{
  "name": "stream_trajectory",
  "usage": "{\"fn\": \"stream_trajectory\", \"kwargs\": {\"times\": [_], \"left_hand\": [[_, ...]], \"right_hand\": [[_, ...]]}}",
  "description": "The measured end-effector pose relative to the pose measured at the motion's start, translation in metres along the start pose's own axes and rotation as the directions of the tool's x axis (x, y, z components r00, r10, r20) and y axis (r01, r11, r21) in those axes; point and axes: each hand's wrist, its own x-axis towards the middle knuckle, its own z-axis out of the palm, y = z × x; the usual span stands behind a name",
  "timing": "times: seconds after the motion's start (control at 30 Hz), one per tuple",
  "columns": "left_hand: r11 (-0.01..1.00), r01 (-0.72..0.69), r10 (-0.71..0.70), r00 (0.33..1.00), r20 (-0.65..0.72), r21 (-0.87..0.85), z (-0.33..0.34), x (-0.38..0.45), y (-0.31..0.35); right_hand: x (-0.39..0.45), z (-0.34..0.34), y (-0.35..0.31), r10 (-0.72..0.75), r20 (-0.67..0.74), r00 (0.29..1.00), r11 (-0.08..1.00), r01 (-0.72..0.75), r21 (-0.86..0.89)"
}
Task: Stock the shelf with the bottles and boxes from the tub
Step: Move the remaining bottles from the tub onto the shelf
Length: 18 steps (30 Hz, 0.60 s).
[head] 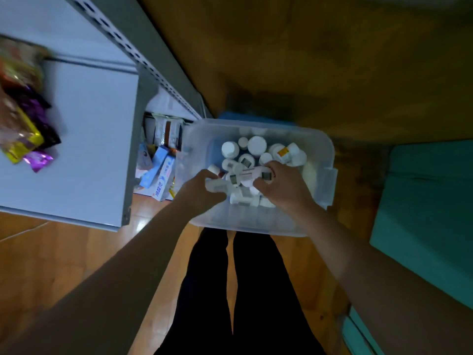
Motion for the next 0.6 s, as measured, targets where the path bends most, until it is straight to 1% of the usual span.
{"fn": "stream_trajectory", "kwargs": {"times": [0.03, 0.1, 0.17, 0.2, 0.23, 0.3, 0.33, 0.4, 0.5, 0.6], "left_hand": [[0.990, 0.018, -0.014, 1.000, 0.027, -0.138, -0.010, -0.011, 0.007], [0.914, 0.074, -0.038, 0.995, 0.097, -0.398, -0.030, -0.037, 0.026], [0.818, 0.093, -0.039, 0.994, 0.107, -0.567, -0.046, -0.065, 0.044], [0.766, 0.081, -0.025, 0.995, 0.097, -0.638, -0.054, -0.080, 0.052], [0.717, 0.063, -0.005, 0.996, 0.084, -0.694, -0.060, -0.094, 0.060], [0.635, 0.024, 0.040, 0.997, 0.064, -0.772, -0.074, -0.128, 0.079], [0.594, 0.006, 0.069, 0.996, 0.059, -0.804, -0.080, -0.146, 0.089], [0.528, -0.026, 0.153, 0.986, 0.064, -0.849, -0.092, -0.185, 0.106], [0.466, -0.132, 0.299, 0.954, 0.015, -0.875, -0.108, -0.238, 0.122], [0.367, -0.272, 0.445, 0.891, -0.089, -0.889, -0.133, -0.282, 0.128]], "right_hand": [[-0.006, -0.010, -0.008, 0.004, -0.036, 0.999, 0.998, -0.002, 0.056], [-0.020, -0.032, -0.027, 0.009, -0.110, 0.994, 0.990, 0.006, 0.141], [-0.035, -0.059, -0.049, 0.032, -0.152, 0.988, 0.979, 0.000, 0.205], [-0.042, -0.075, -0.061, 0.062, -0.147, 0.987, 0.957, -0.017, 0.290], [-0.050, -0.091, -0.073, 0.094, -0.127, 0.987, 0.908, -0.033, 0.418], [-0.068, -0.125, -0.097, 0.159, -0.069, 0.985, 0.758, -0.077, 0.648], [-0.077, -0.141, -0.111, 0.164, -0.053, 0.985, 0.685, -0.075, 0.724], [-0.099, -0.174, -0.141, 0.140, -0.071, 0.988, 0.558, -0.019, 0.830], [-0.137, -0.215, -0.191, 0.048, -0.155, 0.987, 0.449, 0.117, 0.886], [-0.178, -0.240, -0.240, -0.017, -0.255, 0.967, 0.342, 0.245, 0.907]]}}
